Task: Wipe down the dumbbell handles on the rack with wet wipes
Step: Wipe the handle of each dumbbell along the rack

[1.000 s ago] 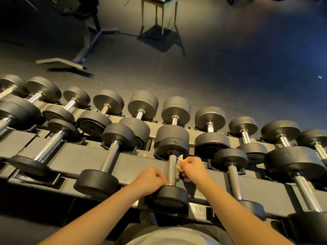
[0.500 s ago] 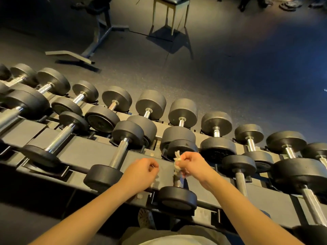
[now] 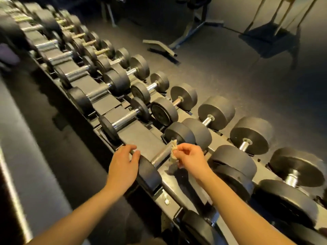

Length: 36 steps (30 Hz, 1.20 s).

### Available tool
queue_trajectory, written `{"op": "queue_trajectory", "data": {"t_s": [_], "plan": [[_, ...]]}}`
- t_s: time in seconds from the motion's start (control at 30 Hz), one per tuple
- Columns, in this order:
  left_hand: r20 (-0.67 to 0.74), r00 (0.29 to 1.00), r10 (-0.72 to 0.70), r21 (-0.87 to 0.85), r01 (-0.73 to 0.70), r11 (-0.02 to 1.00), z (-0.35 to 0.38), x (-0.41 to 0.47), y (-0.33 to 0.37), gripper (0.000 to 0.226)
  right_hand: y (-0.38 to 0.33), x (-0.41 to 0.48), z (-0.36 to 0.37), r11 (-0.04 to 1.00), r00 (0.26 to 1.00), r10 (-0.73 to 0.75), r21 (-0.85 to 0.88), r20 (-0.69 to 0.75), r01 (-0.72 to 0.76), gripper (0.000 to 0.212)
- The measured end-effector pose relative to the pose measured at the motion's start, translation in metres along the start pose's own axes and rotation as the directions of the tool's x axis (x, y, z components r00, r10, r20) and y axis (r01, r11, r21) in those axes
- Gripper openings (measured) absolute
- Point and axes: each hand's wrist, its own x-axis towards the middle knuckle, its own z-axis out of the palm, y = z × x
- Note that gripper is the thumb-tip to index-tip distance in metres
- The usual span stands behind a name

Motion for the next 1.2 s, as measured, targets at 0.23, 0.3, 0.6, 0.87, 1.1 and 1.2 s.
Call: {"op": "queue_trajectory", "data": {"t_s": [0.23, 0.3, 0.6, 0.87, 1.1, 1.2], "plan": [[-0.079, 0.876, -0.475, -0.271, 0.440, 0.856, 0.040, 0.005, 0.024, 0.027, -0.002, 0.042, 0.037, 0.929, 0.925, -0.192, -0.244, 0.328, 0.279, 0.006], [-0.161, 0.862, -0.481, -0.294, 0.423, 0.857, 0.045, 0.001, 0.027, 0.024, 0.006, 0.040, 0.046, 0.798, 0.851, -0.268, -0.392, 0.451, 0.459, 0.006], [-0.208, 0.889, -0.408, -0.267, 0.350, 0.898, 0.050, 0.000, 0.020, 0.029, -0.013, 0.064, 0.054, 0.205, 0.662, -0.187, -0.630, 0.726, 0.749, 0.021], [-0.200, 0.896, -0.397, -0.262, 0.342, 0.903, 0.047, 0.000, 0.021, 0.029, -0.044, 0.117, 0.090, 0.446, 0.569, 0.440, -0.719, 0.695, 0.533, 0.028], [-0.213, 0.894, -0.395, -0.286, 0.330, 0.900, 0.047, -0.001, 0.021, 0.028, 0.016, 0.072, 0.048, 0.446, 0.656, -0.290, -0.508, 0.697, 0.737, 0.025], [-0.229, 0.897, -0.378, -0.271, 0.315, 0.910, 0.047, -0.002, 0.020, 0.027, 0.045, 0.045, 0.029, 0.309, 0.553, -0.543, -0.462, 0.632, 0.831, 0.019]]}}
